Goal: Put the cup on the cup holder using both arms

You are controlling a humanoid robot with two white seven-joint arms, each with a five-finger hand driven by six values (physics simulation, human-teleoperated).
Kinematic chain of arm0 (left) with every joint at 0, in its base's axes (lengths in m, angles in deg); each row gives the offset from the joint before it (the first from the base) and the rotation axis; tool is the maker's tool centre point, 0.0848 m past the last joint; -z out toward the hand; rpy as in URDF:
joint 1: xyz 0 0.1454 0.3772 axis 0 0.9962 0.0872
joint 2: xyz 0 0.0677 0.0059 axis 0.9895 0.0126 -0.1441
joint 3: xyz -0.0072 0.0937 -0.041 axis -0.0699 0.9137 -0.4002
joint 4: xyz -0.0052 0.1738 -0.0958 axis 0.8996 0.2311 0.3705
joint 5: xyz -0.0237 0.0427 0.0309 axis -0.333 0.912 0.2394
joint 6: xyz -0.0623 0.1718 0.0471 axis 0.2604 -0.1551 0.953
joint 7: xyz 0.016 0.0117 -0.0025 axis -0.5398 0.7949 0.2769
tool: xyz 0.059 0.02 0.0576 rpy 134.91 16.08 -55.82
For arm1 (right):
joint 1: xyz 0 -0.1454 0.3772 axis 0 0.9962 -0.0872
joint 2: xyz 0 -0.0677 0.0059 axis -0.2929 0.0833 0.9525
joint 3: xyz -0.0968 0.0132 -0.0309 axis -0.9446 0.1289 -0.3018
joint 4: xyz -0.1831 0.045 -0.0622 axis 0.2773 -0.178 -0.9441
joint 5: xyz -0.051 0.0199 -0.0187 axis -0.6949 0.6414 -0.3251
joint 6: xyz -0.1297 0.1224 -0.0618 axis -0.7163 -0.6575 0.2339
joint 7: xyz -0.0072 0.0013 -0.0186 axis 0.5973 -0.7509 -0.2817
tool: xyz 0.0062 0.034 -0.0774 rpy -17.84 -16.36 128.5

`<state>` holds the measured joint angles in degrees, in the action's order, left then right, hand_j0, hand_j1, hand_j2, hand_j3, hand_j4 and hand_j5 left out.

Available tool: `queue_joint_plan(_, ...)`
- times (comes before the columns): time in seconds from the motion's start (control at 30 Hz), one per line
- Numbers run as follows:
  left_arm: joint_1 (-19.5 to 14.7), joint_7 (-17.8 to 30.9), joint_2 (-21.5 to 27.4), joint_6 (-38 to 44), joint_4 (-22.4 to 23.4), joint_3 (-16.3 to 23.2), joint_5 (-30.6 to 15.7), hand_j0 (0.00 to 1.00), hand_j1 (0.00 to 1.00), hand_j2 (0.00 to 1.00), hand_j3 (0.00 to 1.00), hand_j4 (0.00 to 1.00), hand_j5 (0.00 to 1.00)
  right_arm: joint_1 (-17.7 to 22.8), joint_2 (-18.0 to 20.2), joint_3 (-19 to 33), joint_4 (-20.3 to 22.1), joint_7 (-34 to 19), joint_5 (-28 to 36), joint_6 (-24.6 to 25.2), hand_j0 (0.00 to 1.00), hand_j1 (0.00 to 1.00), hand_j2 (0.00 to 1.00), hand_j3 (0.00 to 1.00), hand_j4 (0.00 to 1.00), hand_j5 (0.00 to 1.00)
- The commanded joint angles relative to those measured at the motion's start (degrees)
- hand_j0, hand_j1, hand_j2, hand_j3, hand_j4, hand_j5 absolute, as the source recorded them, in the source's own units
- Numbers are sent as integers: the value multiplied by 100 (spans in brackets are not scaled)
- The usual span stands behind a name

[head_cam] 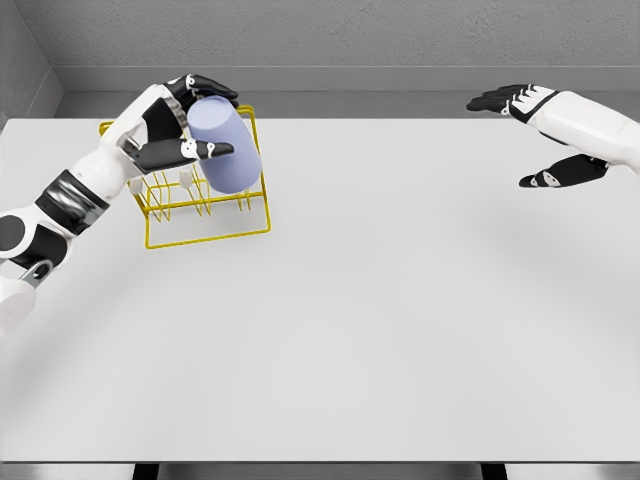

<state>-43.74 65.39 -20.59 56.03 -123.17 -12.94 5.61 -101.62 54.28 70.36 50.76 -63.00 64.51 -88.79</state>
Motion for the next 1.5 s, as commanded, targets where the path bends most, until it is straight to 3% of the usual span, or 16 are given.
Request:
queue_joint_plan(0.0, 0, -1, 2, 2, 27, -5, -23, 57, 57, 57, 57, 57, 57, 0, 6, -3, 2, 3, 41, 16, 100, 100, 100, 100, 100, 100)
queue_joint_plan(0.97, 26, -1, -139, 20, 123, 13, 39, 59, 59, 59, 59, 59, 59, 0, -11, -3, 11, 3, 41, 16, 100, 100, 100, 100, 100, 100)
queue_joint_plan(1.23, 35, 8, -139, 20, 123, 13, 47, 68, 68, 68, 68, 68, 68, 0, -20, -3, 11, 3, 41, 16, 100, 100, 100, 100, 100, 100)
queue_joint_plan(1.47, 9, 8, -139, 11, 115, 4, 47, 70, 70, 70, 70, 70, 70, 0, -11, -3, 2, 3, 41, 16, 100, 100, 100, 100, 100, 100)
